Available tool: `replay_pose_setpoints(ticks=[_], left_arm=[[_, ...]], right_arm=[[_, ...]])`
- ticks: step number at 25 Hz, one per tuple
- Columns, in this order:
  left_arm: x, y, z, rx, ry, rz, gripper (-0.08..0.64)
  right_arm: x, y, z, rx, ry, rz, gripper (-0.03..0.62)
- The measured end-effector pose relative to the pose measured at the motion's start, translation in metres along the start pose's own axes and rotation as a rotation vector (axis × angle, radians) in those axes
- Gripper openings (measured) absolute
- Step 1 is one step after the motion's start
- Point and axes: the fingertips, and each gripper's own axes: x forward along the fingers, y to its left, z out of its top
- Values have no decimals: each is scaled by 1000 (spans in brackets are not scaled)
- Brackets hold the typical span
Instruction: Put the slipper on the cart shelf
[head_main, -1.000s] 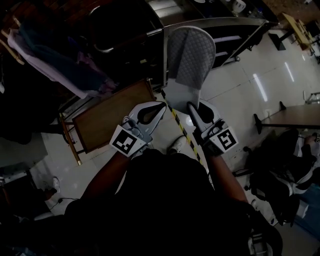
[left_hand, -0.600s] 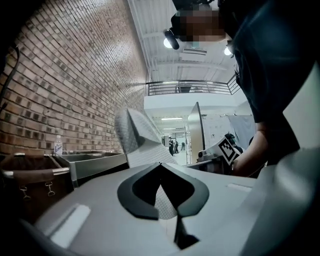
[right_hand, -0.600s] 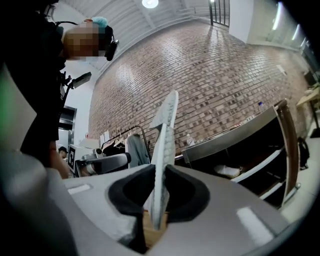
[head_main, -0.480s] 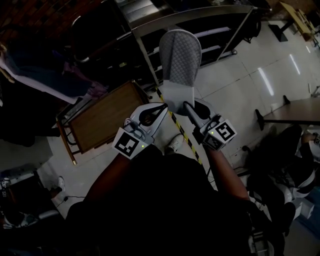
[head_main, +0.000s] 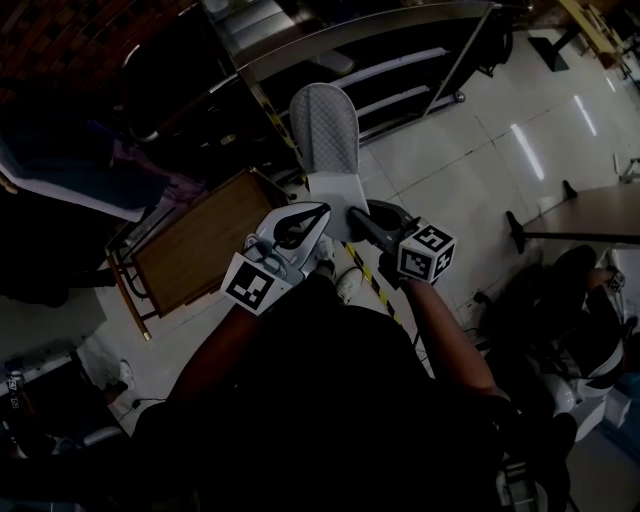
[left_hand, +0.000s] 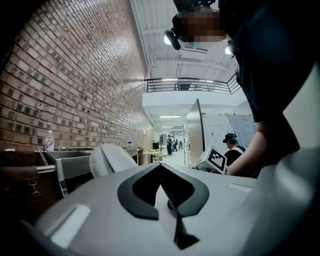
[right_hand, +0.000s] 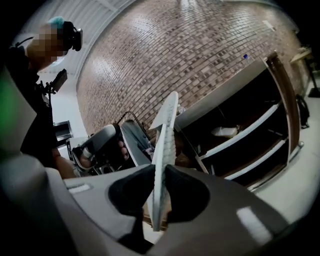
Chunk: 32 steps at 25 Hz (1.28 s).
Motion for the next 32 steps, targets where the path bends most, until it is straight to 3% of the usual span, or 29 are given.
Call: replay_pose_setpoints(ticks=[11,20,32], left_arm=[[46,67,-13,-36,-19,-25,2],[51,145,-32,-98,-19,-2,2],[41,197,-43,-111,-37,13,2]], right_arm=[[38,-65,-11,145,162,-25,66],[91,-103,-23,260,251,-52,66],[145,-149,-6,339,226,-119,66]])
